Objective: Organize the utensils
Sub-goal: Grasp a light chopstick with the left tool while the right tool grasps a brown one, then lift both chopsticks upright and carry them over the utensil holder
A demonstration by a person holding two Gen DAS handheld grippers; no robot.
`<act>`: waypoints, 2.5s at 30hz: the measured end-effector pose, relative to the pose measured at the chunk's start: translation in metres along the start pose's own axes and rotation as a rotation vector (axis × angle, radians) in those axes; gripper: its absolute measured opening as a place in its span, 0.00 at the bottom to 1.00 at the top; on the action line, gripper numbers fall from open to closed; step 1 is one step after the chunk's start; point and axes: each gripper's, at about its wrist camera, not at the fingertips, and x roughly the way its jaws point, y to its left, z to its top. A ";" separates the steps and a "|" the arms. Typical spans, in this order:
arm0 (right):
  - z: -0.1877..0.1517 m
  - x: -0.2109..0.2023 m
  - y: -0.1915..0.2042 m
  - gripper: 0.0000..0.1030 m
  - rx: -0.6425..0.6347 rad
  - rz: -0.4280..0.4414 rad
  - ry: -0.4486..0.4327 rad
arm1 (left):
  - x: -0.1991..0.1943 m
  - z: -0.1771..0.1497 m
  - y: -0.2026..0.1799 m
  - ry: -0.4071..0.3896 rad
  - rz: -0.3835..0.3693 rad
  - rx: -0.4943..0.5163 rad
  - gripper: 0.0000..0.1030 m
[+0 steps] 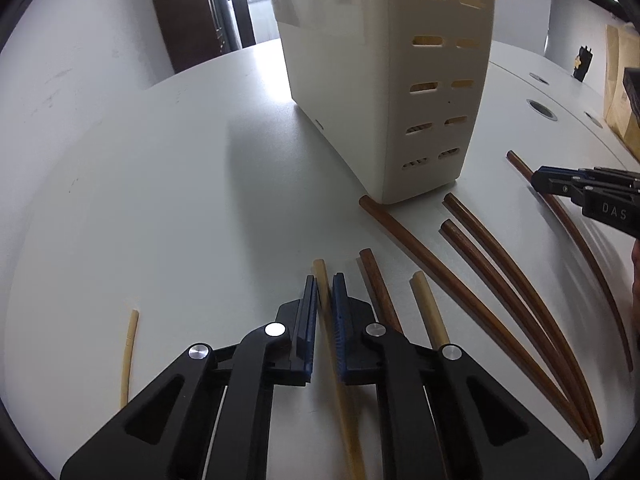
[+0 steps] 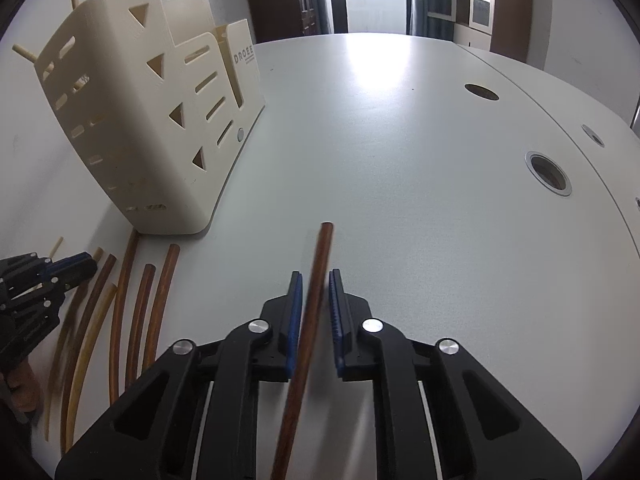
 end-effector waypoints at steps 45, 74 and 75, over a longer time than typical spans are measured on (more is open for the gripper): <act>0.083 -0.210 0.027 0.07 -0.059 0.558 -0.803 | -0.223 0.118 0.031 -0.561 -0.268 -0.216 0.05; 0.145 -0.179 0.017 0.07 -0.060 0.481 -0.929 | -0.187 0.245 0.018 -0.813 -0.148 -0.243 0.05; 0.144 -0.175 0.016 0.07 -0.062 0.483 -0.921 | -0.183 0.247 0.018 -0.809 -0.129 -0.249 0.05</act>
